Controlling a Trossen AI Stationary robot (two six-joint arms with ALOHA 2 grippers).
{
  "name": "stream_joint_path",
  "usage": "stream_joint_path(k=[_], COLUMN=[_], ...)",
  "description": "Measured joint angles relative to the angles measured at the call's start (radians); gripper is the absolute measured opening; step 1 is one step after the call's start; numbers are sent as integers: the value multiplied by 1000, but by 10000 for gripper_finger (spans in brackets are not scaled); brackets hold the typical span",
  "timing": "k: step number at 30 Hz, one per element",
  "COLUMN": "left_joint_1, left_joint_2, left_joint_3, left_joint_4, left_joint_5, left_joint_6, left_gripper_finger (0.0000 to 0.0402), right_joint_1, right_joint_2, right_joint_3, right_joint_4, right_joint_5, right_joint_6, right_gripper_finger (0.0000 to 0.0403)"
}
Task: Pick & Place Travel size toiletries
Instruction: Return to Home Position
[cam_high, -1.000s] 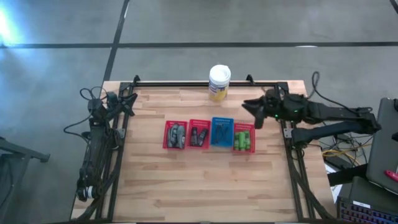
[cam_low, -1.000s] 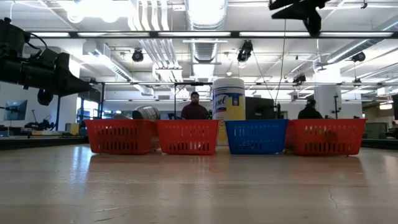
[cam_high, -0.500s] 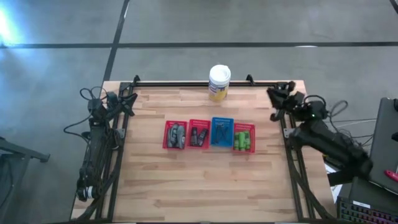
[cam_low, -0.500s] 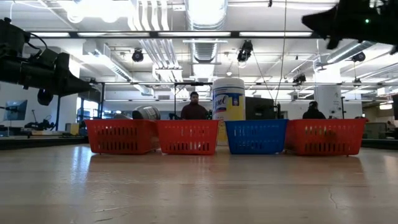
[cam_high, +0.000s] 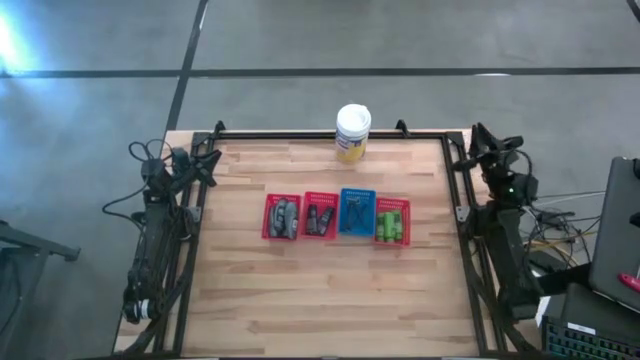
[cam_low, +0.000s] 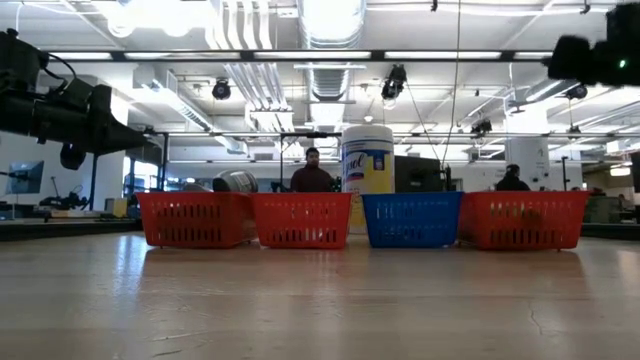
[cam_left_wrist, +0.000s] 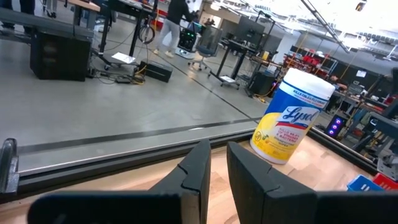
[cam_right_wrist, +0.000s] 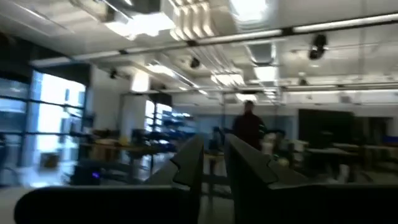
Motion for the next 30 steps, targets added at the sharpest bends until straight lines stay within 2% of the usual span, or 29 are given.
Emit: stream_joint_path(k=[2, 3, 5, 9, 10, 16, 30], left_joint_1=[0, 0, 0, 0, 0, 0, 0], left_joint_2=[2, 3, 2, 2, 2, 3, 3], left_joint_3=[0, 0, 0, 0, 0, 0, 0], left_joint_4=[0, -1, 0, 1, 0, 1, 1], left_joint_5=[-3, -3, -3, -4, -3, -4, -3], left_joint_6=[0, 0, 0, 0, 0, 0, 0], left_gripper_finger=[58, 58, 58, 58, 58, 58, 58], right_joint_1=[3, 19, 65, 76, 77, 79, 81], right_joint_2=[-2, -2, -5, -5, -5, 5, 9], right_joint_3=[-43, -58, -56, -57, -57, -54, -54], right_joint_4=[19, 15, -97, -382, -434, -408, -410], right_joint_5=[95, 176, 336, 513, 526, 512, 516], right_joint_6=[-42, -70, -101, -24, 3, 139, 135], right_gripper_finger=[69, 72, 79, 93, 96, 114, 154])
